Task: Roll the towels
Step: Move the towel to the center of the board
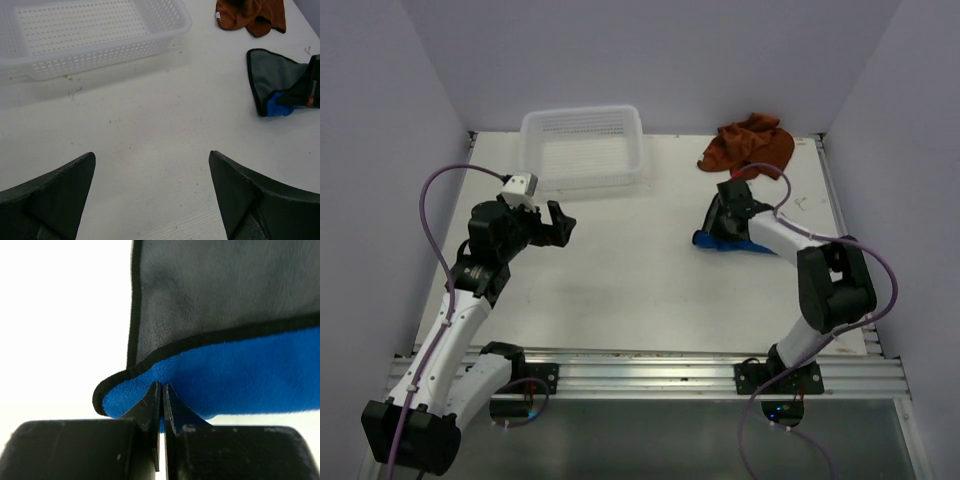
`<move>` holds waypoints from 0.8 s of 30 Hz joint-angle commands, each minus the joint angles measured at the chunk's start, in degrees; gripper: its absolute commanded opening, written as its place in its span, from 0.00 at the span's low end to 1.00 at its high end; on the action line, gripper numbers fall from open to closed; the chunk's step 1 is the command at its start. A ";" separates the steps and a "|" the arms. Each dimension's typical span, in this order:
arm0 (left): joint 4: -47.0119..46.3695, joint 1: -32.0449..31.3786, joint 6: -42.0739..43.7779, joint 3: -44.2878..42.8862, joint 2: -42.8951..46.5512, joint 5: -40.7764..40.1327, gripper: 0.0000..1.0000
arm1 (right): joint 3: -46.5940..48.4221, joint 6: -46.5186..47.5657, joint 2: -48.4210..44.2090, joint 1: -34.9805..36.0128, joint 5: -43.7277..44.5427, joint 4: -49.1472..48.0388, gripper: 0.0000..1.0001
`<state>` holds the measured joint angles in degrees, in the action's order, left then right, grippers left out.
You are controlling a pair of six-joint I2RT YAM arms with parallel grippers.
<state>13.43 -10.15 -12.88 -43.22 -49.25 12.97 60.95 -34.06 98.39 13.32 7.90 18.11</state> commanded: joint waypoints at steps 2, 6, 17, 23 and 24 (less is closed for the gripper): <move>0.45 -0.04 0.14 -0.46 0.30 -0.93 1.00 | -7.31 -4.60 -9.69 13.55 0.54 -3.60 0.00; 0.89 -0.04 0.14 -0.63 -0.31 -1.11 1.00 | -7.69 -6.01 -7.34 26.89 -1.04 -2.91 0.00; 1.95 -0.04 0.40 -1.16 -2.42 -2.51 0.99 | -11.73 -1.46 -16.10 38.71 -9.85 -11.53 0.57; 0.37 -0.04 -1.17 -1.25 -4.79 0.98 1.00 | -13.31 3.92 -31.31 33.45 2.11 -3.09 0.65; 0.02 -0.04 -2.31 -1.25 -5.41 2.57 1.00 | -13.66 3.74 -32.46 28.65 1.51 -2.30 0.65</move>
<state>14.63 -10.15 -13.15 -43.22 -53.36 11.92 48.21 -33.21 70.41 48.75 4.36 11.88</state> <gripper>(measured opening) 0.995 0.653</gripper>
